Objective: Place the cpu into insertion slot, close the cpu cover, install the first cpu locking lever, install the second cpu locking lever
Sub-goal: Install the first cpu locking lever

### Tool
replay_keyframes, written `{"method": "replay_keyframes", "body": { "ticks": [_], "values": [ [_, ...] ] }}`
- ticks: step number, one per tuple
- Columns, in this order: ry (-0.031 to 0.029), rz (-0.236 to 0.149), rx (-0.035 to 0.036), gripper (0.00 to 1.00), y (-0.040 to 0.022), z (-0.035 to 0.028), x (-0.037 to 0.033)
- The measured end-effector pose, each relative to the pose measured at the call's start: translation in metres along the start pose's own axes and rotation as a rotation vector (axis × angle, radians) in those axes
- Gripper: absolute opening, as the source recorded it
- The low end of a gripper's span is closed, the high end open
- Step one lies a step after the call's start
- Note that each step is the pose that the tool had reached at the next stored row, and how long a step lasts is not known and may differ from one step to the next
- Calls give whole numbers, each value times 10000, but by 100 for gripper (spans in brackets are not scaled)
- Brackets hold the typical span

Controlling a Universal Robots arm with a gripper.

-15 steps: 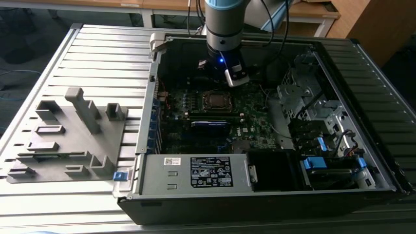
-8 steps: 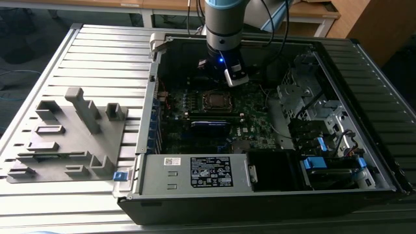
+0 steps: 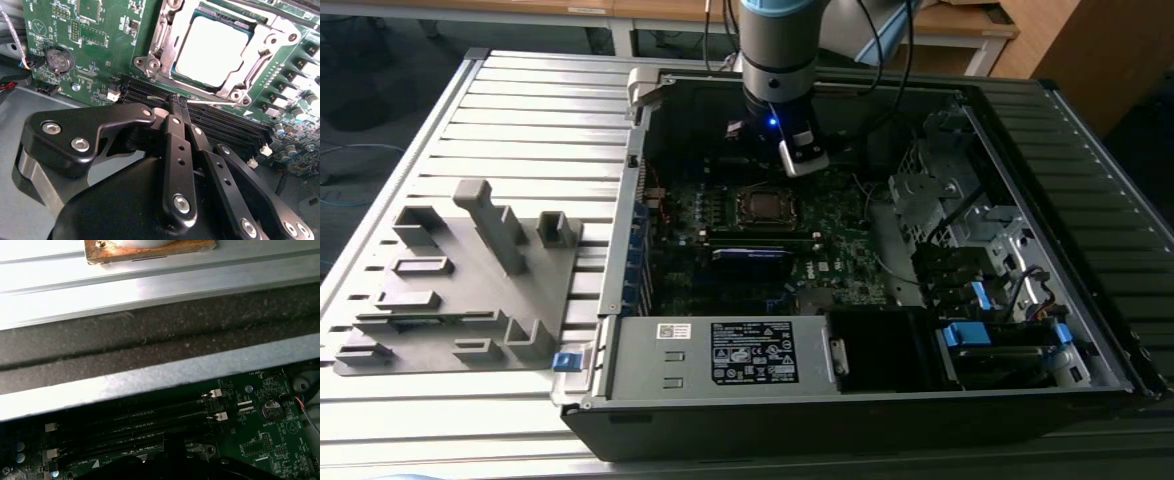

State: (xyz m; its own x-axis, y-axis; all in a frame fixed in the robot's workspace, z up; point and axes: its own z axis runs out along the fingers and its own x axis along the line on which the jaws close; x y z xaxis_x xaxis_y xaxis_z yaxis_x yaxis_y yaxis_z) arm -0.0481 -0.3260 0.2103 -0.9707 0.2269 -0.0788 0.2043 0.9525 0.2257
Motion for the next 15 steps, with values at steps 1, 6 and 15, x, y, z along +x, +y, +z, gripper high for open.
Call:
{"method": "replay_keyframes", "body": {
  "ticks": [1, 6, 15],
  "values": [
    [-15, 65, 6, 11, -1, -1, 7],
    [-67, 285, 23, 11, 0, -3, 50],
    [-119, 420, 28, 11, 25, 12, 63]
  ]
}}
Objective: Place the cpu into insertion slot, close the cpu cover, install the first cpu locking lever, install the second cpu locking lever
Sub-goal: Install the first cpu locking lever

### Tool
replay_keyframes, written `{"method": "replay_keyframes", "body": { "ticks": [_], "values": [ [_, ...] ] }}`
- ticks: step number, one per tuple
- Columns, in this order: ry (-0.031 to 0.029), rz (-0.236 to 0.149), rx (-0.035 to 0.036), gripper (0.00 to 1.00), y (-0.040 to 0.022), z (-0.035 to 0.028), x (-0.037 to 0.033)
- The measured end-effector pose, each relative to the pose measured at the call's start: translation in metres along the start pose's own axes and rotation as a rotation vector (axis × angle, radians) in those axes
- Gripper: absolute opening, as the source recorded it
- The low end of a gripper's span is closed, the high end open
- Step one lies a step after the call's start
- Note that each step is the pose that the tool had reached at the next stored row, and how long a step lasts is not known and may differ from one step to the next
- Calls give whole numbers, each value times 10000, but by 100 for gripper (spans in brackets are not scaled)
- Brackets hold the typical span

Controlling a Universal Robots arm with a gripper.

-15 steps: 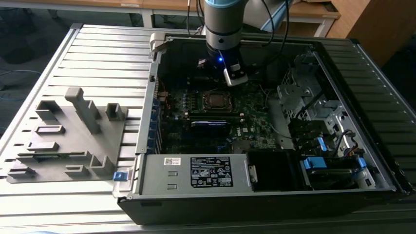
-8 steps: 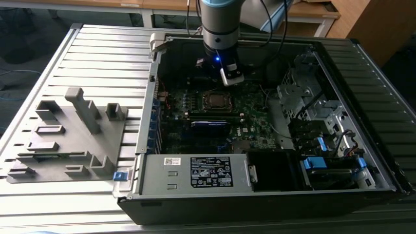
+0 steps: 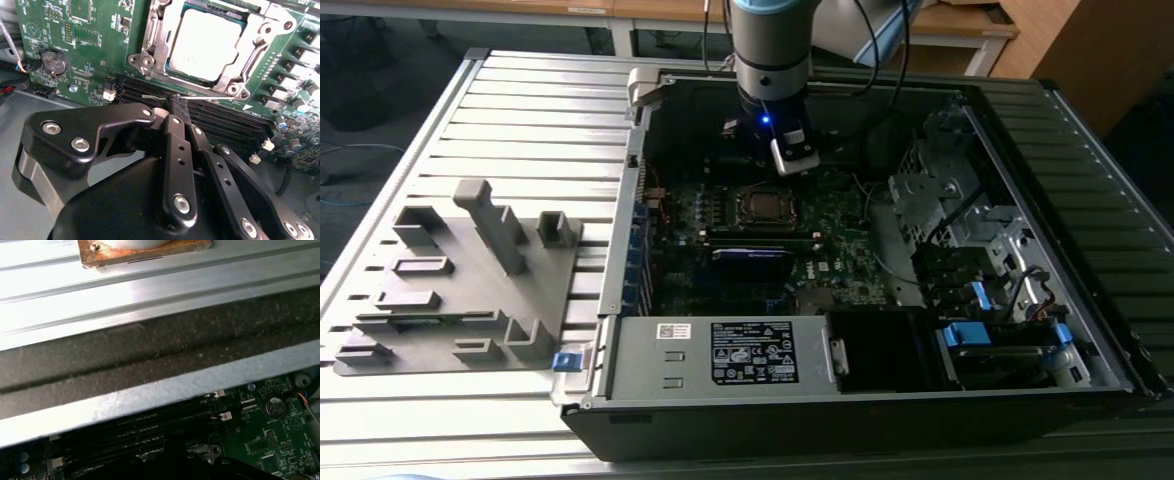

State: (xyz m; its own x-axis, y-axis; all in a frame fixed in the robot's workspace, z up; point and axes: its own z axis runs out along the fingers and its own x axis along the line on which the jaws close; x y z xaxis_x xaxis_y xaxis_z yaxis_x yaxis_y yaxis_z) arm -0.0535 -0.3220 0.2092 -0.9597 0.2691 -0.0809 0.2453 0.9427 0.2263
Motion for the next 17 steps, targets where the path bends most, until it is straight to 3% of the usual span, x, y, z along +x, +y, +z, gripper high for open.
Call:
{"method": "replay_keyframes", "body": {
  "ticks": [4, 11, 17],
  "values": [
    [-111, -4, -27, 11, -2, 11, 0],
    [-172, 239, -3, 11, -7, 27, 2],
    [-186, 287, 1, 11, 1, 41, 7]
  ]
}}
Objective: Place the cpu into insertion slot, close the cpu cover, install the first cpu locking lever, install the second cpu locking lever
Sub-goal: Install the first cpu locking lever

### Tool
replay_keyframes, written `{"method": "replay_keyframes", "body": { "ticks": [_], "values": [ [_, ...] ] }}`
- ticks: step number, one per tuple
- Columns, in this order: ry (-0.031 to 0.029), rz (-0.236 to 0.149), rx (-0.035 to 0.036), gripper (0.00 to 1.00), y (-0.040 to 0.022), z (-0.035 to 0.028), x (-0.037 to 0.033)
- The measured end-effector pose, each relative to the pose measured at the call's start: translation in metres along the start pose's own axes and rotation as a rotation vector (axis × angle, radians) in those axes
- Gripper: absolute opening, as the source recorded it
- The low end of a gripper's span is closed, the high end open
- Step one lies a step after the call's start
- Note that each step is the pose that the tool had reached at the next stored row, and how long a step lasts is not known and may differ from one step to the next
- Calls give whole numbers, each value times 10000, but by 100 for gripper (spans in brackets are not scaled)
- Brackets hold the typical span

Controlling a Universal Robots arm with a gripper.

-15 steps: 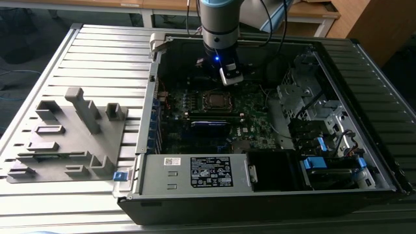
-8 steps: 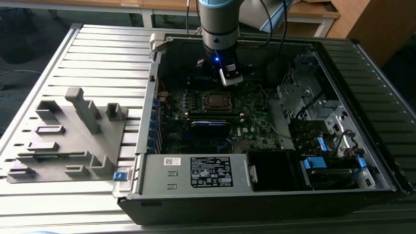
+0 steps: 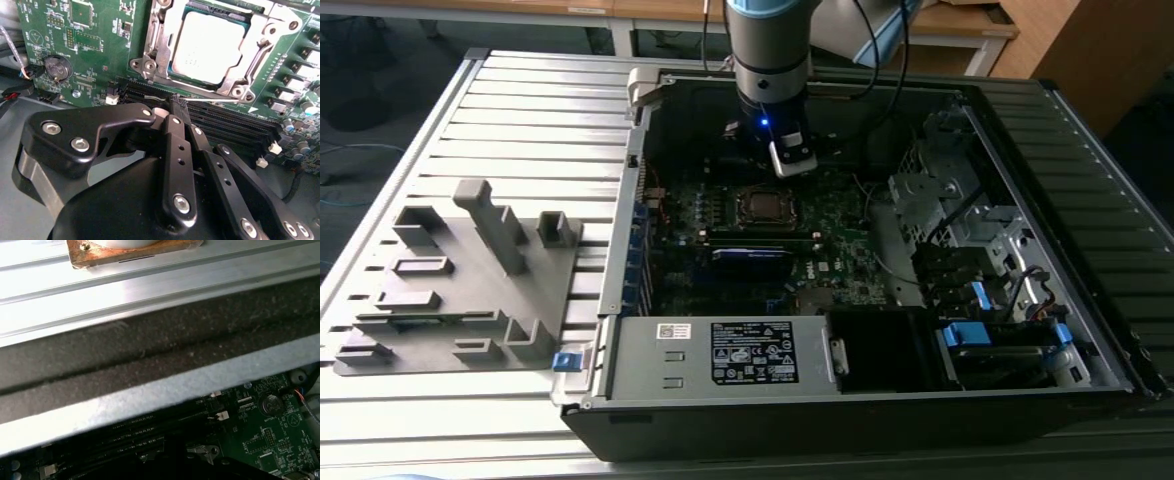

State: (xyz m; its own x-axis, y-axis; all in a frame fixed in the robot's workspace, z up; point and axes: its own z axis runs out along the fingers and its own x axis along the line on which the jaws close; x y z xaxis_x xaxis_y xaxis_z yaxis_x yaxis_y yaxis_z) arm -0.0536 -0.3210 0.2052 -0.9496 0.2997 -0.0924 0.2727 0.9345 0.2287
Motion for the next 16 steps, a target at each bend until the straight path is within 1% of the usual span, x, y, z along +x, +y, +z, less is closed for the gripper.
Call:
{"method": "replay_keyframes", "body": {
  "ticks": [5, 9, 11, 16],
  "values": [
    [-21, 1, 26, 11, 8, 14, 5],
    [-63, -9, 32, 11, 5, 27, 7],
    [-80, -14, 48, 11, 5, 31, 7],
    [-82, -15, 55, 11, 4, 31, 7]
  ]
}}
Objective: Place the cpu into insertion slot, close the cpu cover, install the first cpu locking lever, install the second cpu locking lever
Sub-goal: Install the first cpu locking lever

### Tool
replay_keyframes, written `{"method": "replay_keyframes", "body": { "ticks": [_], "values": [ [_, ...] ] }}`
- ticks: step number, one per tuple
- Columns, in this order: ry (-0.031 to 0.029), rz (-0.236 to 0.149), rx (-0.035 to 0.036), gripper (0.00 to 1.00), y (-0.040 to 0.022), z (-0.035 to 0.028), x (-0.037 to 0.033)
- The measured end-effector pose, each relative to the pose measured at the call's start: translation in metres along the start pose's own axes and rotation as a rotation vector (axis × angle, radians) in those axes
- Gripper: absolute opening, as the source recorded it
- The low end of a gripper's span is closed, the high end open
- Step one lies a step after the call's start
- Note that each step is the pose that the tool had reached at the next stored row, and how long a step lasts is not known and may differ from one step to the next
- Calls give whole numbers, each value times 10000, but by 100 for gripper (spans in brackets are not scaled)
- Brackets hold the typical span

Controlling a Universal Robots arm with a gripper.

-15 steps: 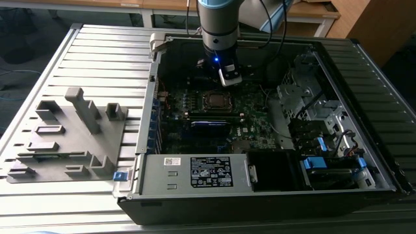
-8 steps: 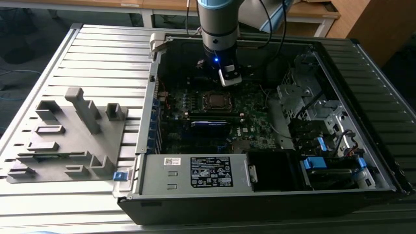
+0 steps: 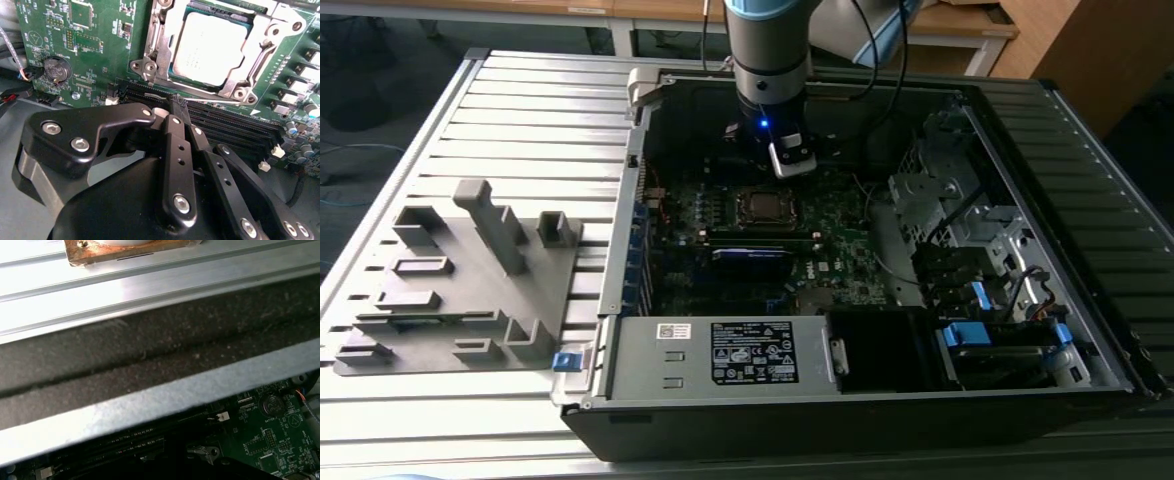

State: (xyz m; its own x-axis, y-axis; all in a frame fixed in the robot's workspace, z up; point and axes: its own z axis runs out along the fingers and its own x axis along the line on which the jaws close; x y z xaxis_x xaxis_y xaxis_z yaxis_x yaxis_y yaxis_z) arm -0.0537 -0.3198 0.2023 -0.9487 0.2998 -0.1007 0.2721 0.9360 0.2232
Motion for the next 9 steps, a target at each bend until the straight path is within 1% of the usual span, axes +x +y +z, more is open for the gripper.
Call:
{"method": "replay_keyframes", "body": {
  "ticks": [9],
  "values": [
    [-1, -1, 2, 11, -4, 18, 2]
  ]
}}
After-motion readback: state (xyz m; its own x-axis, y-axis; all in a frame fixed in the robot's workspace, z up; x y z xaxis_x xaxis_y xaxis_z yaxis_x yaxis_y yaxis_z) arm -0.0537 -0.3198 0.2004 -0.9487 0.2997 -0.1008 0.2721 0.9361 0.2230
